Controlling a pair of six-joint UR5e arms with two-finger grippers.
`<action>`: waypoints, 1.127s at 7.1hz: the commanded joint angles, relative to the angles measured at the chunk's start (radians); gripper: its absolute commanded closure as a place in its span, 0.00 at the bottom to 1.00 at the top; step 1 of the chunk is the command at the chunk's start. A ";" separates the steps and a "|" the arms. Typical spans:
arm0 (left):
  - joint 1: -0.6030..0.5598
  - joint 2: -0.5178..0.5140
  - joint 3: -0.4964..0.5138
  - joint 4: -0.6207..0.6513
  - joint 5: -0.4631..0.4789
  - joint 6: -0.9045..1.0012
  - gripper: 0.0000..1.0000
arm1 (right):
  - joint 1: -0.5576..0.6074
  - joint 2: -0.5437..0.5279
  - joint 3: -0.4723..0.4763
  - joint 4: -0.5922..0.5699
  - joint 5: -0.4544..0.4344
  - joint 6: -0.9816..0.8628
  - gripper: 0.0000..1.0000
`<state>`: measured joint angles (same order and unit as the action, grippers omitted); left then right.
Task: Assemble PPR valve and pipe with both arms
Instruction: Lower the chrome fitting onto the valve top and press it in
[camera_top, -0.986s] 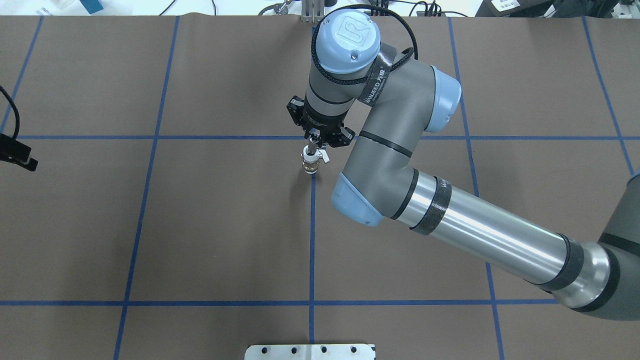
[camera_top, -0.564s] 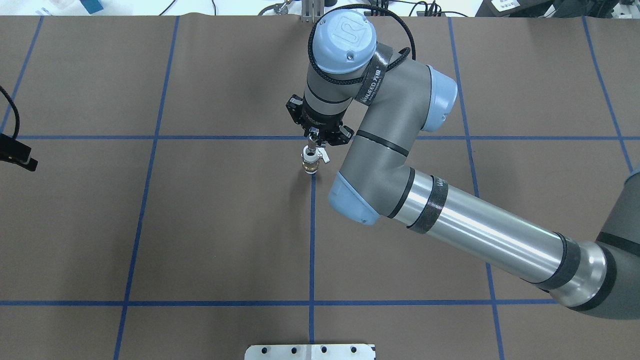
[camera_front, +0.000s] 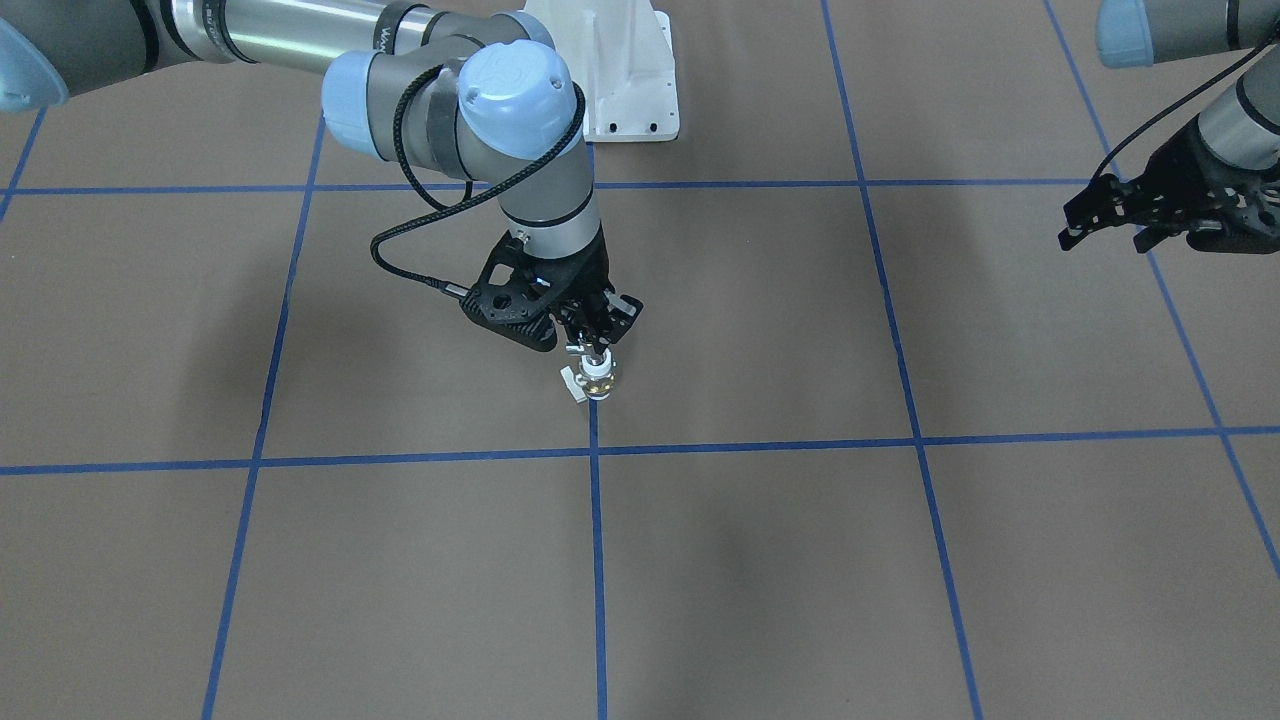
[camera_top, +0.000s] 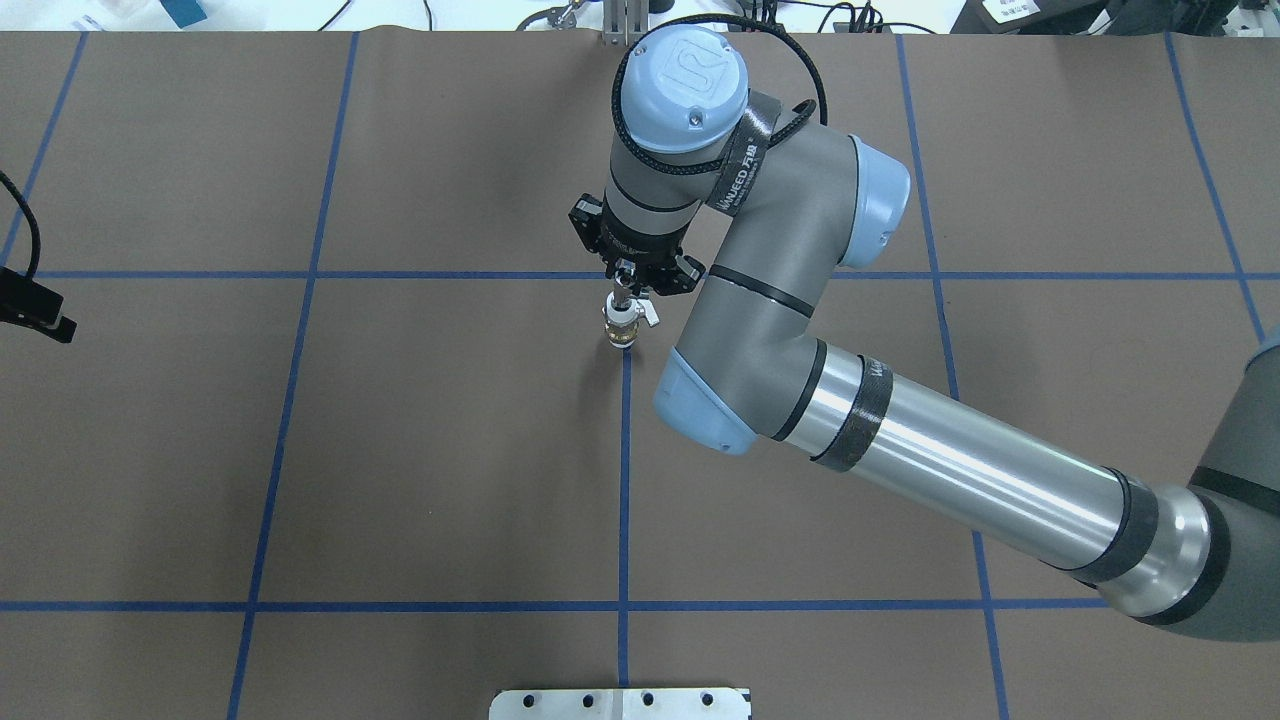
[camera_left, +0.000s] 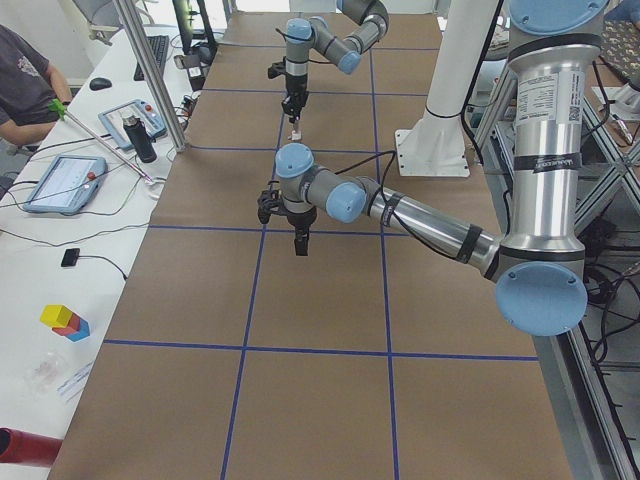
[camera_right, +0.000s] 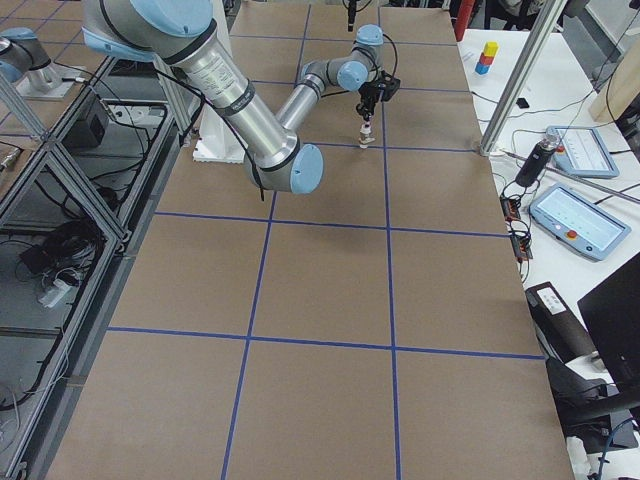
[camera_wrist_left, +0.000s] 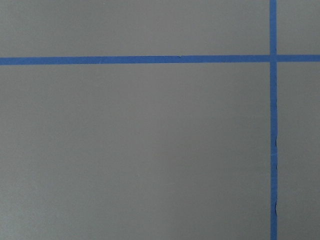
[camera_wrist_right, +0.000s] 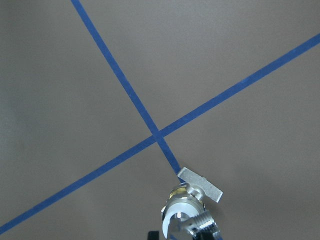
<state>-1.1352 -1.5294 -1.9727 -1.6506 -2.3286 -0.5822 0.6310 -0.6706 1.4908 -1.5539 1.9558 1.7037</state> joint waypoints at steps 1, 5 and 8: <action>0.000 0.000 0.000 0.000 0.000 -0.001 0.00 | -0.004 -0.001 -0.001 0.000 0.000 0.001 1.00; 0.000 -0.002 0.000 0.000 0.000 -0.005 0.00 | -0.005 -0.003 -0.010 0.014 -0.002 -0.001 1.00; -0.002 -0.002 0.000 0.000 0.000 -0.007 0.00 | -0.005 0.000 -0.030 0.035 -0.002 0.001 1.00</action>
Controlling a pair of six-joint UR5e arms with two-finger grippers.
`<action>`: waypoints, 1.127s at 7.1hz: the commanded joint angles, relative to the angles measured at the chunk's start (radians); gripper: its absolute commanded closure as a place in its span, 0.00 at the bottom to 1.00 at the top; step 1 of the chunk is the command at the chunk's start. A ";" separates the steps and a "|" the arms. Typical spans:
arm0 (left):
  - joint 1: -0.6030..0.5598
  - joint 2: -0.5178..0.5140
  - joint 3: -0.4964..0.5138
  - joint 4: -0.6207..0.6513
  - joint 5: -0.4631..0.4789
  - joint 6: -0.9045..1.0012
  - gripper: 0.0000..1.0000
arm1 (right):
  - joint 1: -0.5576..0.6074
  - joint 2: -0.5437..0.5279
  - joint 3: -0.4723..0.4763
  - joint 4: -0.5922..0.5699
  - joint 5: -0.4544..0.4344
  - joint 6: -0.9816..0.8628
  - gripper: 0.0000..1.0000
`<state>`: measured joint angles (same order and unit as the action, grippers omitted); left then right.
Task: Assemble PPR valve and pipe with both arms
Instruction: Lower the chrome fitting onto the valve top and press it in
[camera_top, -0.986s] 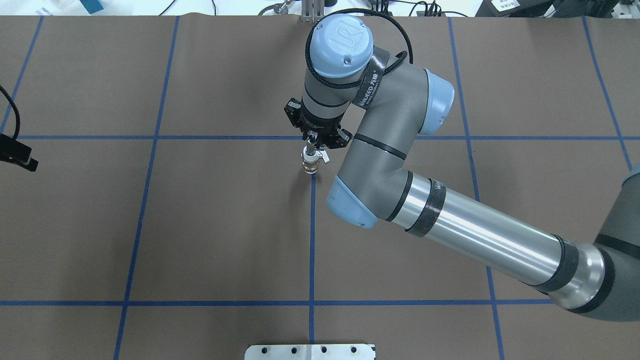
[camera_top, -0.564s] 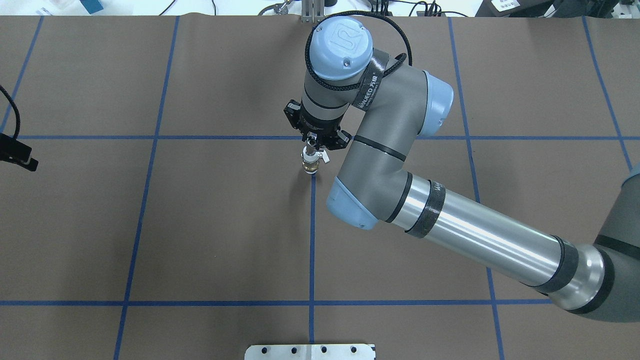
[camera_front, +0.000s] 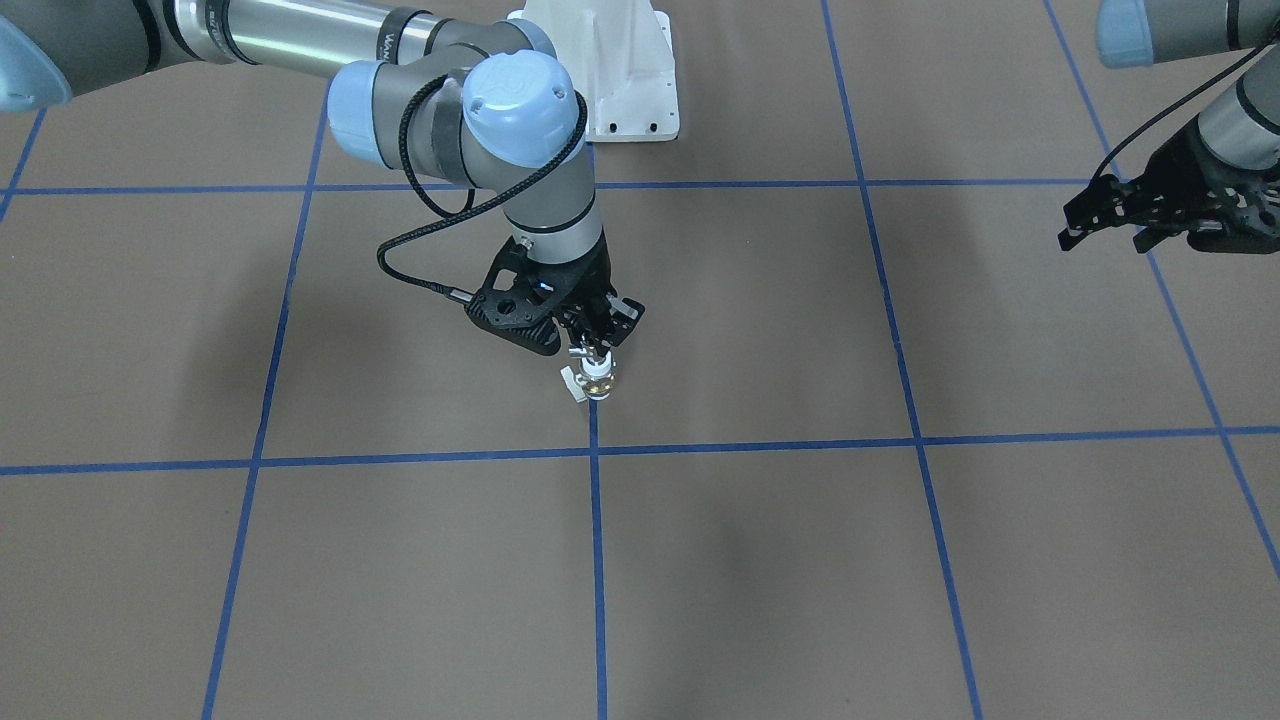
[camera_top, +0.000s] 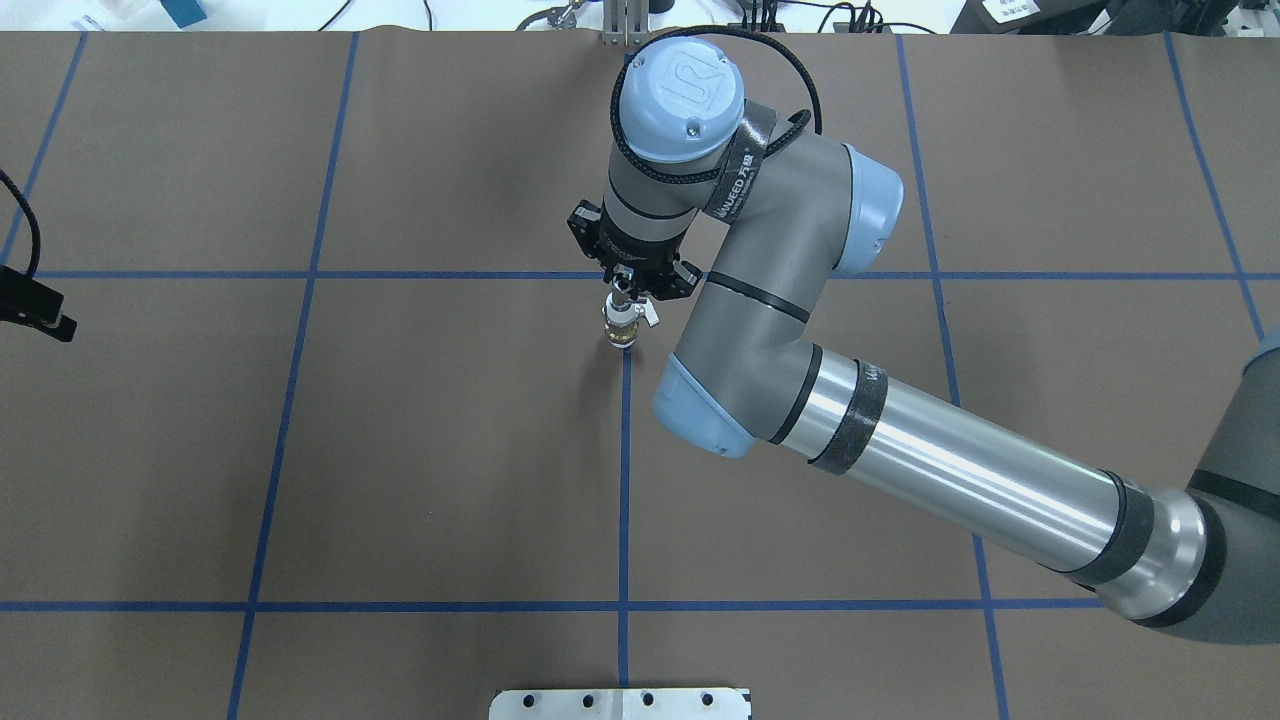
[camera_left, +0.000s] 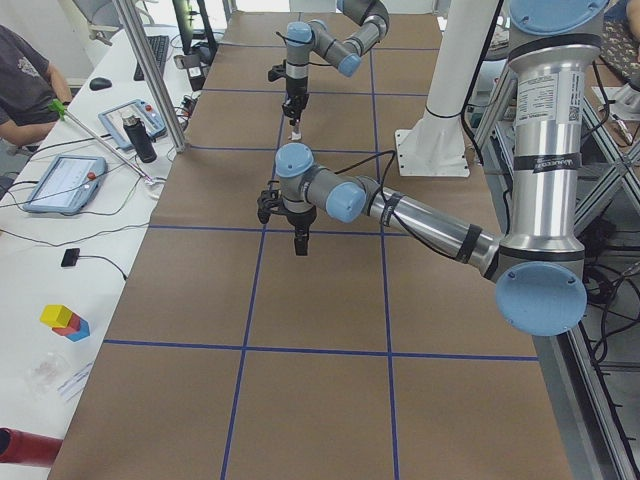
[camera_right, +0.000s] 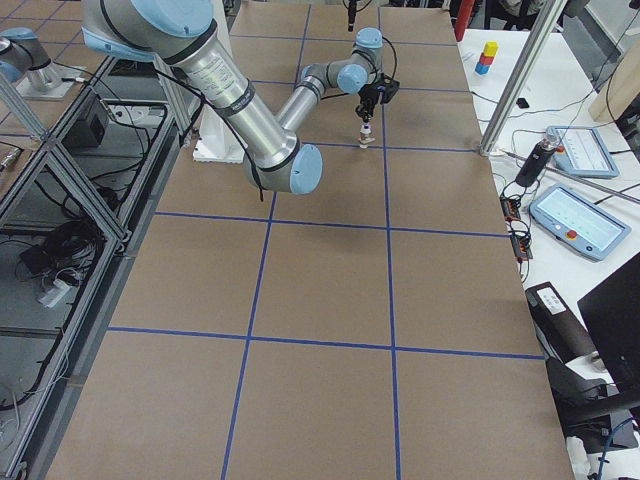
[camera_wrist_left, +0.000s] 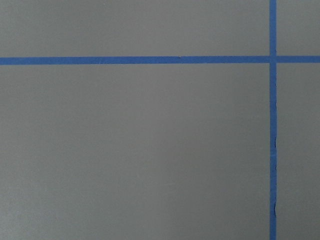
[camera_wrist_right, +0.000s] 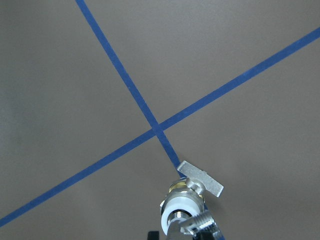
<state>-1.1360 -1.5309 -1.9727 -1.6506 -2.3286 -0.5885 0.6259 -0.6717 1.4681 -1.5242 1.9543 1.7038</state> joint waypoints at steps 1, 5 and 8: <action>-0.001 0.000 0.000 0.000 0.000 -0.002 0.00 | 0.000 0.000 -0.008 0.006 0.000 0.001 1.00; 0.001 0.000 0.000 0.000 0.000 -0.004 0.00 | -0.005 0.001 -0.020 0.015 -0.020 -0.001 1.00; -0.001 0.000 -0.002 0.000 0.000 -0.008 0.00 | -0.008 0.000 -0.020 0.021 -0.021 -0.001 0.02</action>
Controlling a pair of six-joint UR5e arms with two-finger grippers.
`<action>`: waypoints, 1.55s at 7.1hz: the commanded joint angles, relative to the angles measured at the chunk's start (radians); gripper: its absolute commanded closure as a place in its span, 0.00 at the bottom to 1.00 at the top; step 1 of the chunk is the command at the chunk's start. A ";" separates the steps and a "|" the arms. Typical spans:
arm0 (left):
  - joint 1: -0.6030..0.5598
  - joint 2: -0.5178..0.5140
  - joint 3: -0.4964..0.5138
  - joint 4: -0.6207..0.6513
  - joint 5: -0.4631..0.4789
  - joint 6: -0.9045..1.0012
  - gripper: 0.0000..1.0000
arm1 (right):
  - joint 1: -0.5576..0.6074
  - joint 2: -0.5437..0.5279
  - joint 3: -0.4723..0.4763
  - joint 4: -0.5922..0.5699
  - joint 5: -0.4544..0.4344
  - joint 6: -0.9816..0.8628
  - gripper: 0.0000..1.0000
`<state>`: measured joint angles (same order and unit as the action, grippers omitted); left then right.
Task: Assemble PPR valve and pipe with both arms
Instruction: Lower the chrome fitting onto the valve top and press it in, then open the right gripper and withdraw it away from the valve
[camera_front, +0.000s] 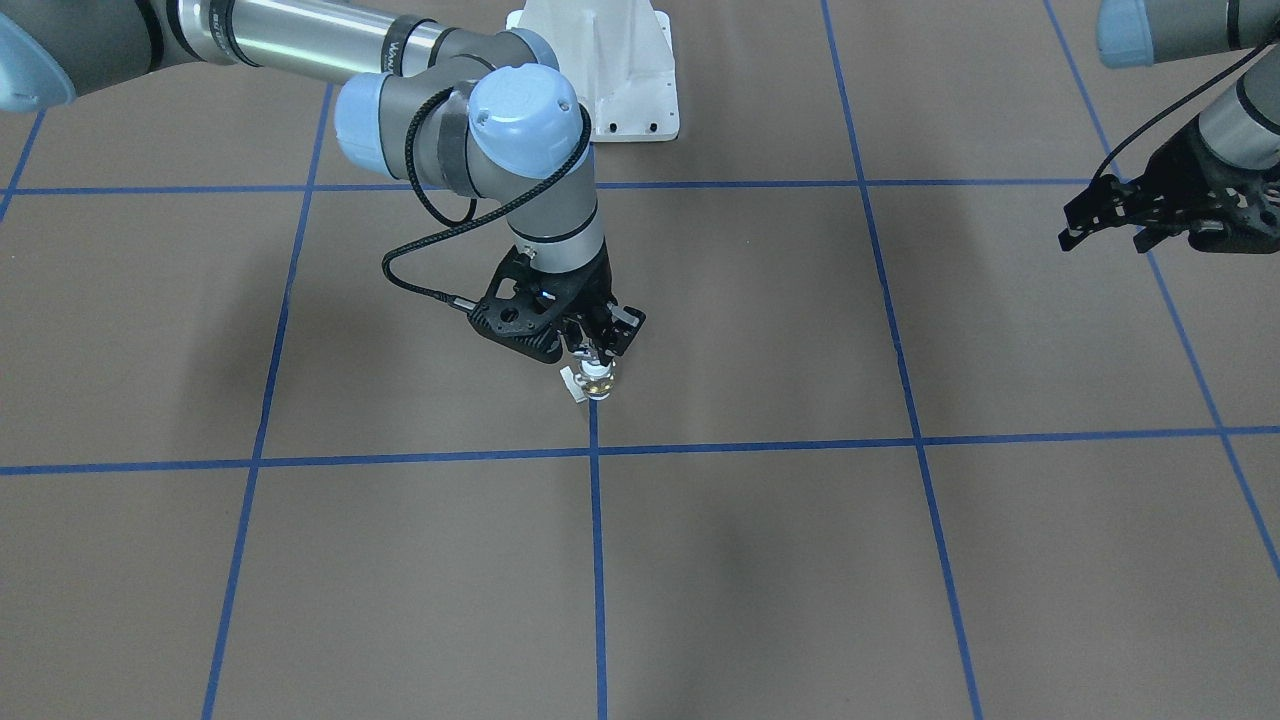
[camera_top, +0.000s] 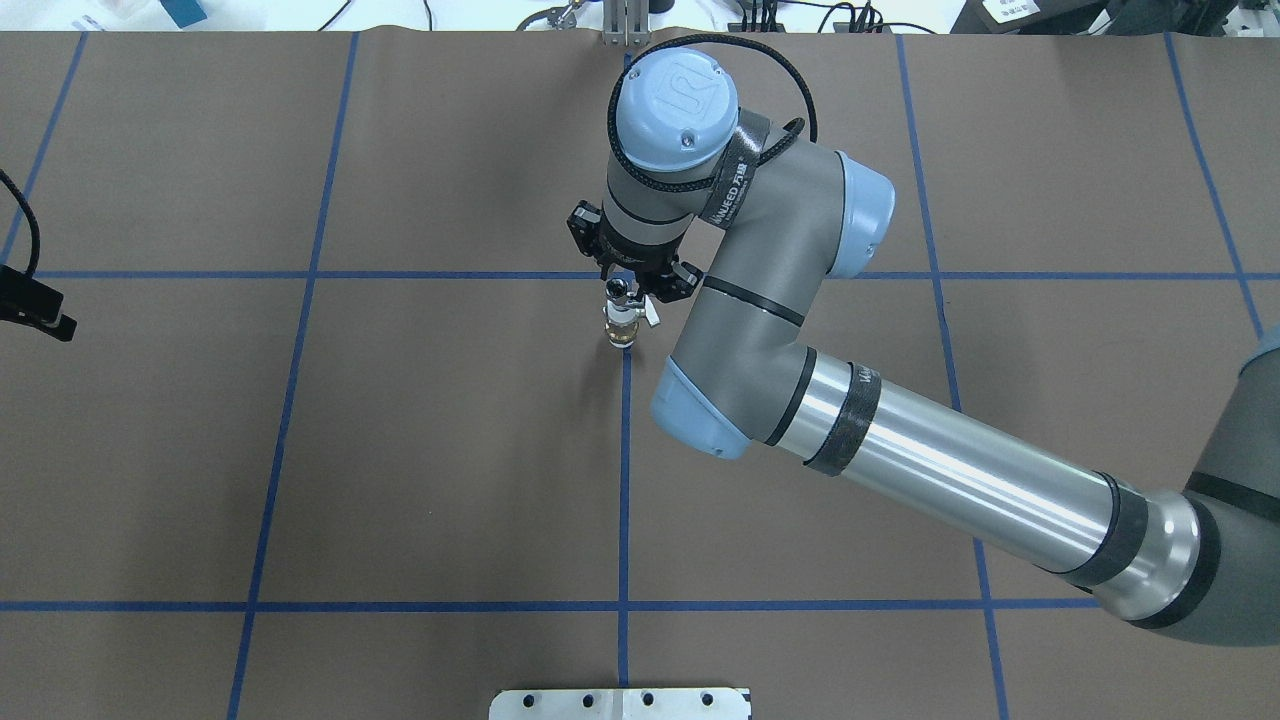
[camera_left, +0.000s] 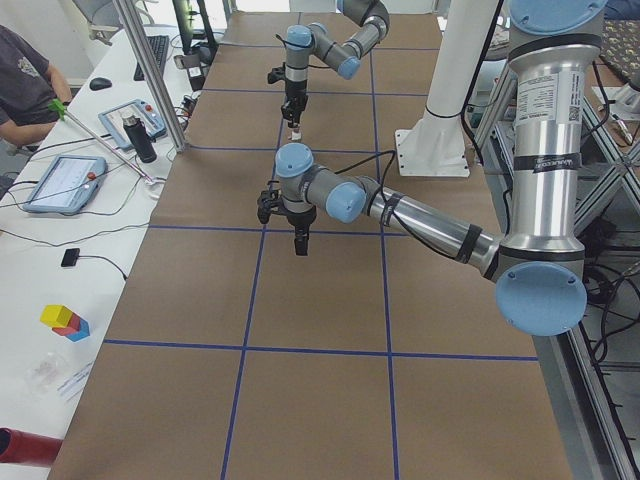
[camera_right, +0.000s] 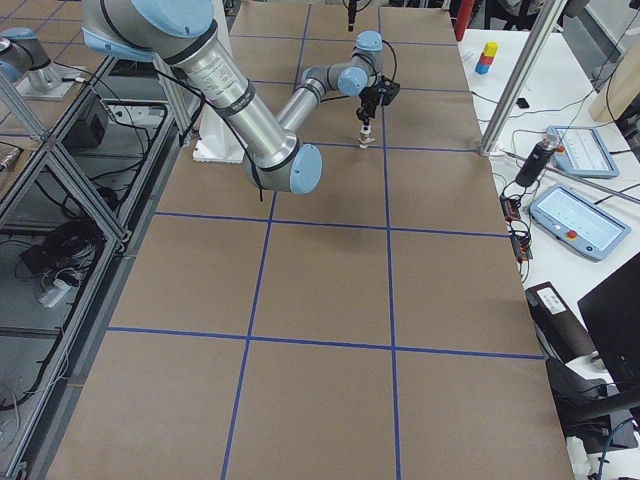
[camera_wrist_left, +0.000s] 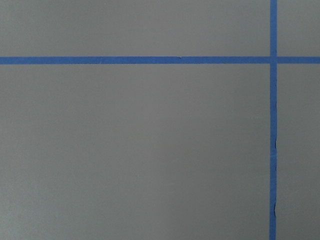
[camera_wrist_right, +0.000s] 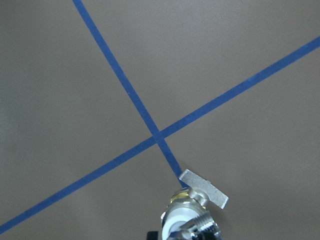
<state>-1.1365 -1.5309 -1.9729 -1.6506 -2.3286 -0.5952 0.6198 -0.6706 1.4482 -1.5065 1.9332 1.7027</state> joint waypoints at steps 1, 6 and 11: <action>-0.002 0.003 -0.003 0.000 0.000 -0.001 0.00 | -0.002 0.000 0.000 0.003 0.000 0.002 0.02; -0.011 0.012 -0.017 0.000 0.000 0.006 0.00 | 0.058 -0.209 0.279 0.000 0.024 -0.009 0.01; -0.245 0.015 0.066 0.067 -0.006 0.427 0.00 | 0.442 -0.797 0.538 0.006 0.236 -0.776 0.01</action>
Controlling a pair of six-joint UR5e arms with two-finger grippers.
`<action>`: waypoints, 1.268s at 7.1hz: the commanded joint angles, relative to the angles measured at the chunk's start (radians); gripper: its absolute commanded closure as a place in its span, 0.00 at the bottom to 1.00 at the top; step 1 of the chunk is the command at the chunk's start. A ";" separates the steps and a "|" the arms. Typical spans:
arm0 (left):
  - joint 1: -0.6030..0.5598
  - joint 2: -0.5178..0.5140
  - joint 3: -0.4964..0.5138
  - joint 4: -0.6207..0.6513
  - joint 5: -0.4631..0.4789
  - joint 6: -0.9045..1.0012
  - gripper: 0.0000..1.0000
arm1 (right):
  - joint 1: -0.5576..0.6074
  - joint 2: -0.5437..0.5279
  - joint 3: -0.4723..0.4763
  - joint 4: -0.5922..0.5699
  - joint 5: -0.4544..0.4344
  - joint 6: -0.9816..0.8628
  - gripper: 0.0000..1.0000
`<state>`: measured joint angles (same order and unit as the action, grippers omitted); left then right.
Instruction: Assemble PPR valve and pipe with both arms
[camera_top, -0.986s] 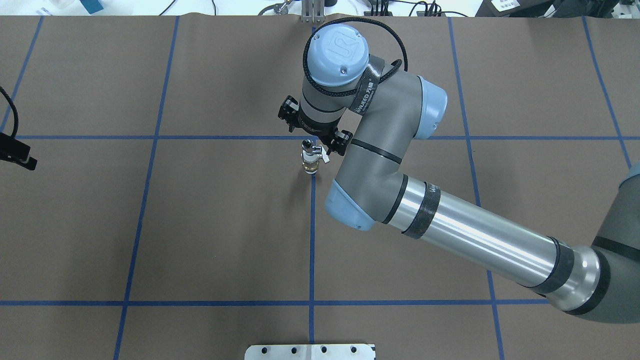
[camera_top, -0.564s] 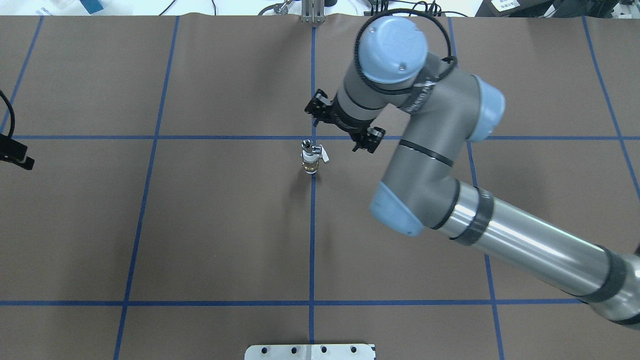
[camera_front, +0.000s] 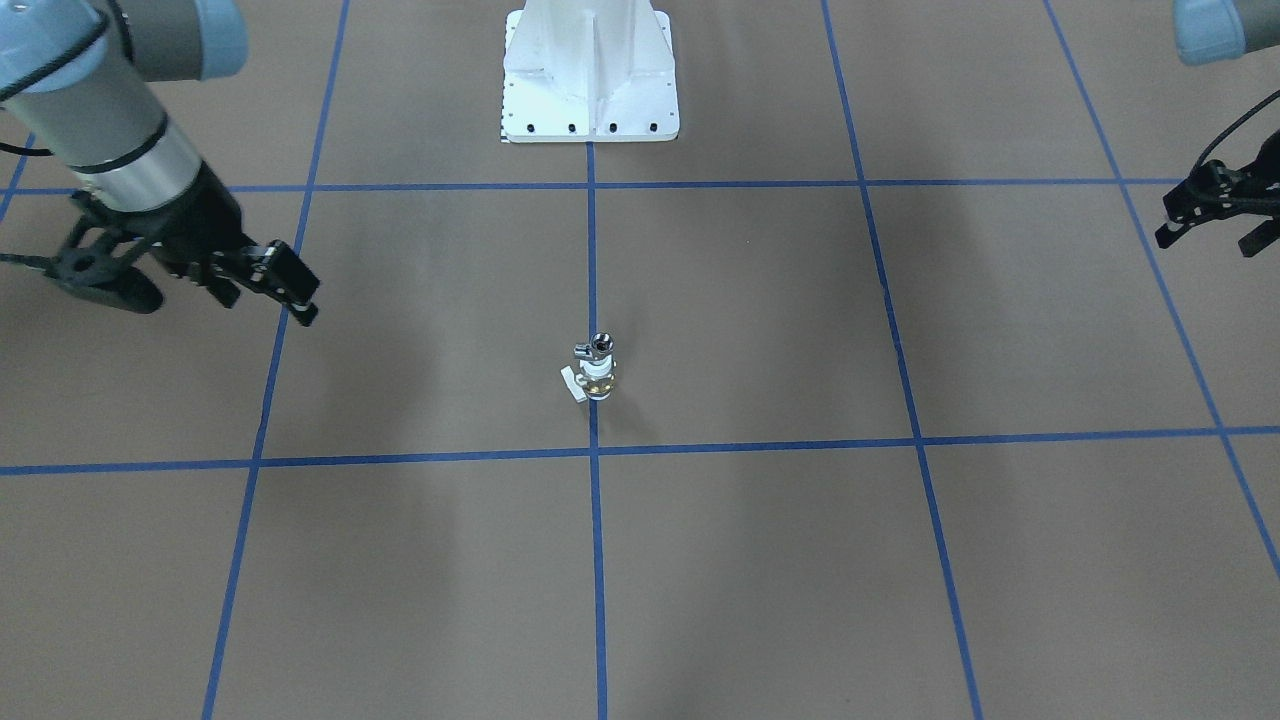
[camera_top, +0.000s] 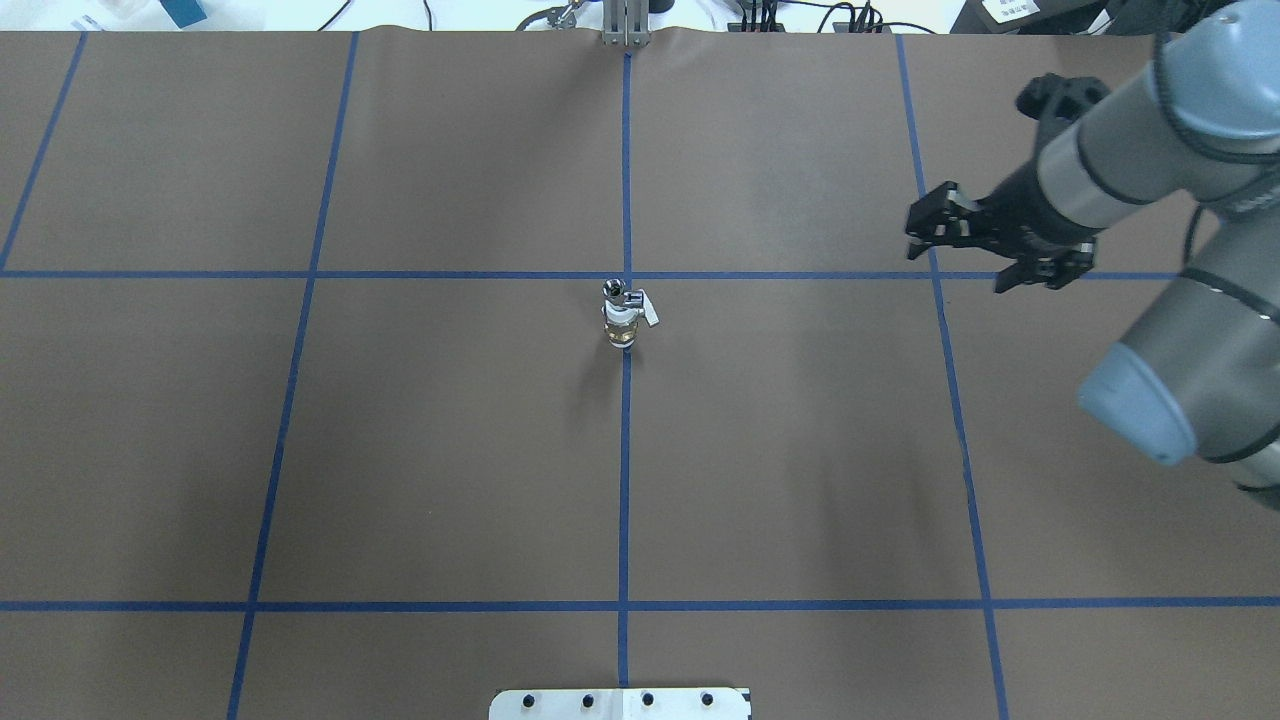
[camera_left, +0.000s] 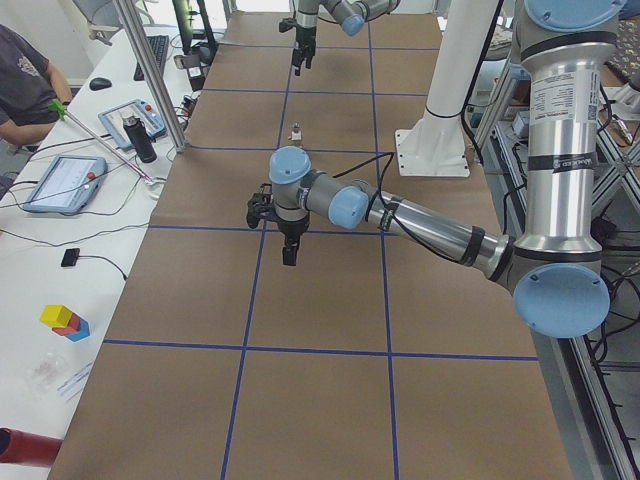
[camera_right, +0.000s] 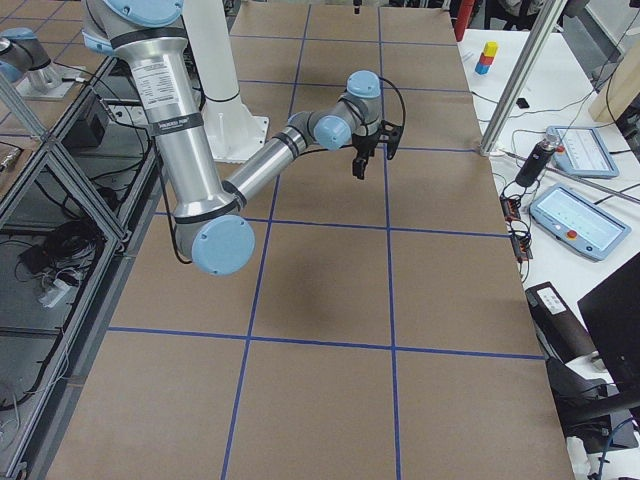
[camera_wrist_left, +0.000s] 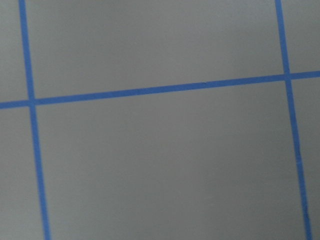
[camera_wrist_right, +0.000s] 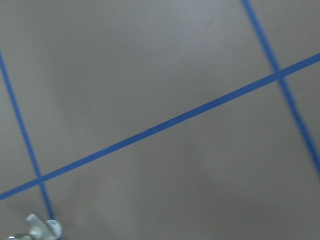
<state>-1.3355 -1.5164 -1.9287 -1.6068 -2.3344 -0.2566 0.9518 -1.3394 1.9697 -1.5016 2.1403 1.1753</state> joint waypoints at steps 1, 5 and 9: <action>-0.072 0.001 0.061 0.024 -0.002 0.155 0.00 | 0.230 -0.217 0.002 0.001 0.106 -0.461 0.01; -0.113 0.001 0.108 0.042 -0.005 0.171 0.00 | 0.473 -0.349 -0.133 0.001 0.251 -0.922 0.01; -0.217 0.013 0.112 0.084 -0.017 0.233 0.00 | 0.473 -0.342 -0.118 0.001 0.259 -0.910 0.01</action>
<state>-1.5268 -1.5091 -1.8198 -1.5257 -2.3629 -0.0706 1.4244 -1.6825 1.8495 -1.5002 2.3987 0.2644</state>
